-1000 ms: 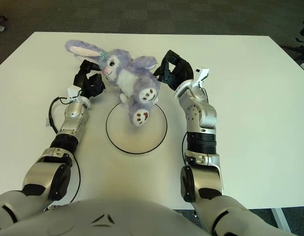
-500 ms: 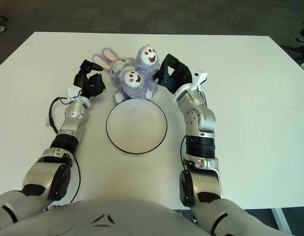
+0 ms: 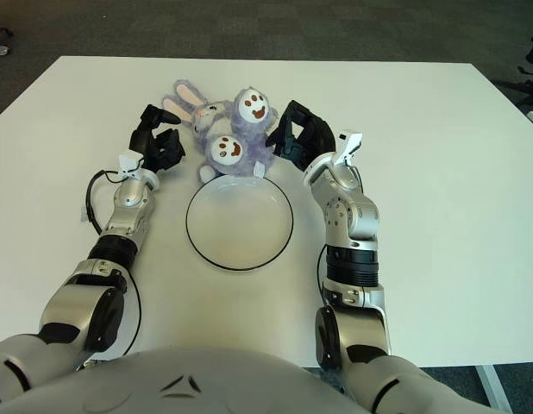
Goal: Put the doll into the plate.
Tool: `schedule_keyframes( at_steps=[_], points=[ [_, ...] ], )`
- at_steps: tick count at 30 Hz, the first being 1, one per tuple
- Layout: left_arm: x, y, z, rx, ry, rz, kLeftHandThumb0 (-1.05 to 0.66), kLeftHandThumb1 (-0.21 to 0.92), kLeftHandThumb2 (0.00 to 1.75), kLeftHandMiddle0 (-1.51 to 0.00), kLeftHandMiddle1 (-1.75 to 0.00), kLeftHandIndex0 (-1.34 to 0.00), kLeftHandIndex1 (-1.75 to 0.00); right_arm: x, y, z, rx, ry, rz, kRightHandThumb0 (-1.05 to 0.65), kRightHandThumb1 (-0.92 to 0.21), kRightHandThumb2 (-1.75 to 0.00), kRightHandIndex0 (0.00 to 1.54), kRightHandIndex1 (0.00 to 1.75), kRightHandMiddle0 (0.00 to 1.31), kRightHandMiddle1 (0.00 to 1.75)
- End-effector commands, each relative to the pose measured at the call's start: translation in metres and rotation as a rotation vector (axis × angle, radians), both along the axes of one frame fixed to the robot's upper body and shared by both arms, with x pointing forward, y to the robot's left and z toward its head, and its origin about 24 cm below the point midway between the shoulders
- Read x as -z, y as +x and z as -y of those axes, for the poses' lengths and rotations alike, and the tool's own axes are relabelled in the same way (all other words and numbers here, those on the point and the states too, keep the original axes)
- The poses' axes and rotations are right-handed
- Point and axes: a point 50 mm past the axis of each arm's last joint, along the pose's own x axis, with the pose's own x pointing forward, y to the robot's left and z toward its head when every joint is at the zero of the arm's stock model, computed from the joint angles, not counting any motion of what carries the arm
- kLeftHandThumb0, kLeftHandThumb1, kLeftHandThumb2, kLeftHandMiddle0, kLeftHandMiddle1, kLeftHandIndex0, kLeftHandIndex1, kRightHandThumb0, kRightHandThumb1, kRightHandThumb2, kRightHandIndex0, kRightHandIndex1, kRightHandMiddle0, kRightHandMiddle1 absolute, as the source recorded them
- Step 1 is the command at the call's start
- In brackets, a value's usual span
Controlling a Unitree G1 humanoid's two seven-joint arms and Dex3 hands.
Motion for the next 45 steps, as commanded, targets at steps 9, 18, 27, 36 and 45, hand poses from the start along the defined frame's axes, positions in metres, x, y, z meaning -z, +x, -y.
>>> schedule_keyframes(
  at_steps=[9, 18, 27, 36, 45],
  points=[
    [0.029, -0.014, -0.002, -0.007, 0.002, -0.099, -0.38, 0.70, 0.82, -0.91, -1.75, -0.32, -1.75, 0.002, -0.005, 0.009, 0.025, -0.089, 0.002, 0.50, -0.23, -1.42, 0.67, 1.75, 0.82, 1.75],
    [0.029, -0.015, -0.002, -0.009, 0.000, -0.099, -0.38, 0.70, 0.82, -0.92, -1.75, -0.33, -1.75, -0.006, -0.006, 0.028, 0.018, -0.387, 0.095, 0.40, -0.19, -1.46, 0.71, 1.75, 0.70, 1.73],
    [0.029, -0.016, -0.002, -0.009, 0.003, -0.099, -0.38, 0.70, 0.83, -0.92, -1.75, -0.33, -1.75, -0.014, -0.004, 0.035, -0.032, -0.749, 0.281, 0.01, -0.17, -1.49, 0.63, 1.75, 0.58, 1.74],
    [0.028, -0.016, -0.002, -0.012, -0.006, -0.103, -0.38, 0.69, 0.84, -0.92, -1.75, -0.33, -1.75, -0.018, -0.004, 0.039, -0.087, -0.938, 0.400, 0.34, -0.21, -1.40, 0.68, 1.69, 0.17, 1.48],
    [0.028, -0.016, -0.002, -0.016, 0.002, -0.105, -0.38, 0.68, 0.85, -0.92, -1.75, -0.34, -1.75, -0.021, -0.006, 0.044, -0.157, -1.002, 0.381, 0.54, -0.12, -1.50, 0.79, 1.68, 0.01, 0.87]
  ],
)
